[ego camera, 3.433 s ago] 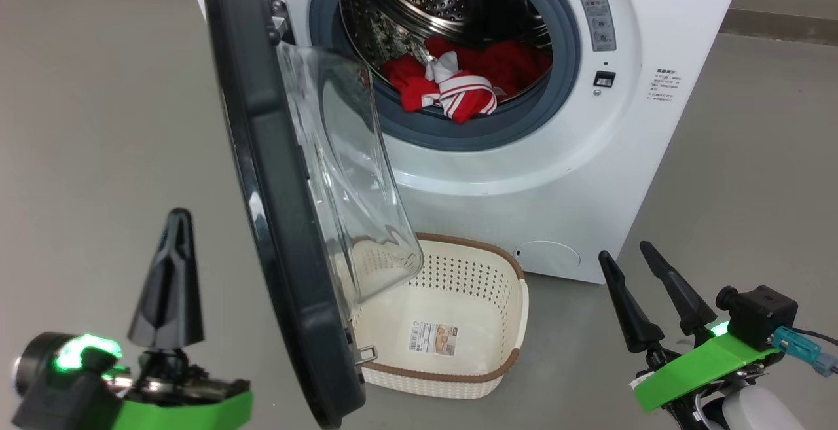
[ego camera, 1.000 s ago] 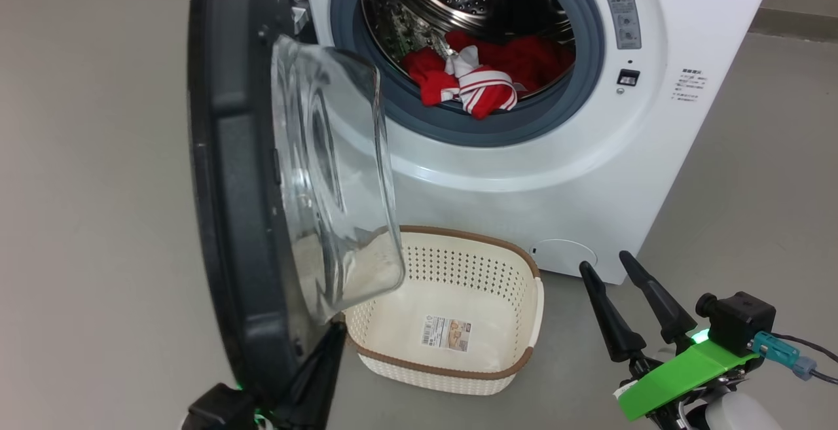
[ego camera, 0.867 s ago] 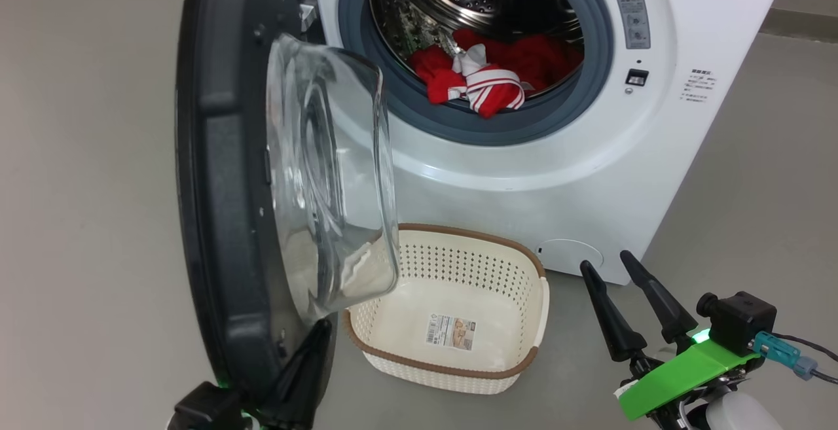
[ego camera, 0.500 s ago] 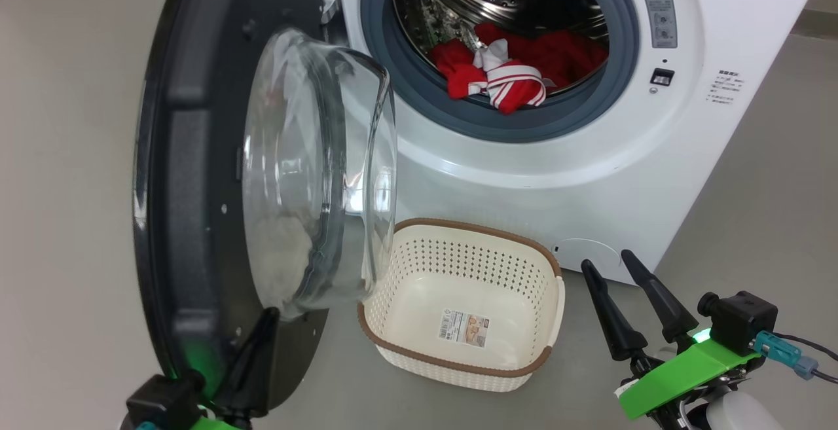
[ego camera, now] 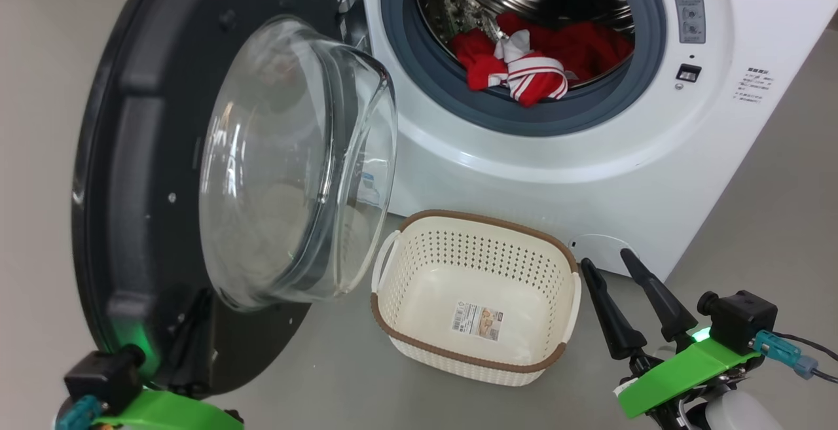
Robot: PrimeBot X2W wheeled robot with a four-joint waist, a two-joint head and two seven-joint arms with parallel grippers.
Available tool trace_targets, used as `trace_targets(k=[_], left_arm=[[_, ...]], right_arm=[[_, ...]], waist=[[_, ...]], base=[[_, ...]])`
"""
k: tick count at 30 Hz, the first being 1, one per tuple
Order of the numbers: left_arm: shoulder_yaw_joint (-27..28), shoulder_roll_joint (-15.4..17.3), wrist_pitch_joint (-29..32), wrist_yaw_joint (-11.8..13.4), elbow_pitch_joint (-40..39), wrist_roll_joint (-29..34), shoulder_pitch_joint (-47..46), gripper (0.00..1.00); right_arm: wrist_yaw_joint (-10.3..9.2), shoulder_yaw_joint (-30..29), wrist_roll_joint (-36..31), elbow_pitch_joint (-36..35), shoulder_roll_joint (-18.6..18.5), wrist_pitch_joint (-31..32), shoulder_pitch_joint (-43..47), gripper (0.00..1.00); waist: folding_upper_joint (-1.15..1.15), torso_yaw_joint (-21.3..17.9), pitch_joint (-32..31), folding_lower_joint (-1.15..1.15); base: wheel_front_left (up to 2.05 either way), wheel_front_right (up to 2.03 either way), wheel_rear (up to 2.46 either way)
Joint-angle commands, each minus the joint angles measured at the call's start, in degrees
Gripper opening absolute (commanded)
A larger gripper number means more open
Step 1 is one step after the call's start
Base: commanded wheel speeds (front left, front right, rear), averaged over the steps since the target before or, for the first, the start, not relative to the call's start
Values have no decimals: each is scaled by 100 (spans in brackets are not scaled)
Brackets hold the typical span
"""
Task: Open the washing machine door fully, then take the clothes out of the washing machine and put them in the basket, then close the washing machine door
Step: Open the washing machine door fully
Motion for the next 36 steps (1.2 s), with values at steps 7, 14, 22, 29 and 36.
trace_targets(k=[7, 14, 22, 29, 36], left_arm=[[486, 398, 99, 18, 213, -134, -609, 0], [630, 549, 114, -11, 639, -212, -909, 0], [728, 705, 119, -131, 1340, -302, -1398, 0], [711, 805, 62, -331, 2074, -332, -1912, 0], [604, 823, -47, -536, 2919, -323, -2544, 0]], right_arm=[[9, 92, -7, -163, -16, -69, -168, 100], [9, 86, -26, -164, 11, -69, -257, 100], [9, 81, -44, -159, 31, -69, -344, 100], [9, 100, -46, -137, 27, -69, -383, 100], [9, 106, -55, -122, 1, -69, -429, 100]], waist=[[0, 152, 210, 0], [0, 279, 389, 0], [0, 436, 516, 0], [0, 558, 600, 0], [0, 667, 669, 0]], base=[[0, 0, 0], [0, 0, 0], [0, 0, 0], [0, 0, 0], [0, 0, 0]])
